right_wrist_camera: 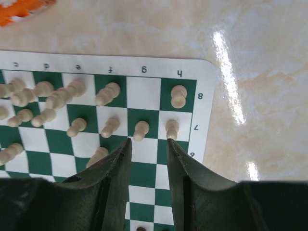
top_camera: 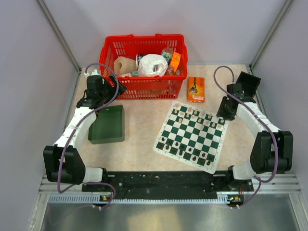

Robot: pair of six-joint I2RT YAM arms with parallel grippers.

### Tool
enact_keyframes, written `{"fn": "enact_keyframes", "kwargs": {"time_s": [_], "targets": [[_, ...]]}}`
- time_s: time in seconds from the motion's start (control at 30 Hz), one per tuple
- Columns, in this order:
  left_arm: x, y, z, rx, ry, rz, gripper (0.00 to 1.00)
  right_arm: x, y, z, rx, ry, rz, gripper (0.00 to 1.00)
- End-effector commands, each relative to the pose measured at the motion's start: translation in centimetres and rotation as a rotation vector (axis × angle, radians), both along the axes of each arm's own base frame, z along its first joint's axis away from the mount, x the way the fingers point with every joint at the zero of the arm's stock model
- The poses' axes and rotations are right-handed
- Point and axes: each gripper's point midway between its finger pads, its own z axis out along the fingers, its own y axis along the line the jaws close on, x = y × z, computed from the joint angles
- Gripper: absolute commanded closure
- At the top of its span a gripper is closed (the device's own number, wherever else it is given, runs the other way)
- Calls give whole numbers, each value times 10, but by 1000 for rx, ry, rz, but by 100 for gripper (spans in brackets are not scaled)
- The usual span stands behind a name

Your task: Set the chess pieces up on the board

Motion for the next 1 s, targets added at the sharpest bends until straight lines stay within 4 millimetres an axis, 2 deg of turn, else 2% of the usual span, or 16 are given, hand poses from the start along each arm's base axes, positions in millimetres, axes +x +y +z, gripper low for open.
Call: {"fn": "enact_keyframes", "kwargs": {"time_s": [0.0,0.2,0.33,0.47,0.77,0.97], "targets": [[7,0,12,-4,-56,-4,6,14,12,45,62,-131,33,64],[5,1,12,-5,-55,0,6,11,55,51,96,-135,149,52],[4,2,11,-1,-56,2,6,4,80,44,107,-108,221,46],[4,1,13,-4,-59,-2,6,-4,101,30,107,-64,276,45],[2,2,10,-2,-53,0,6,-14,118,-2,67,34,298,45],[3,3,13,3,-60,4,6,-15,112,-14,22,62,277,47]]}}
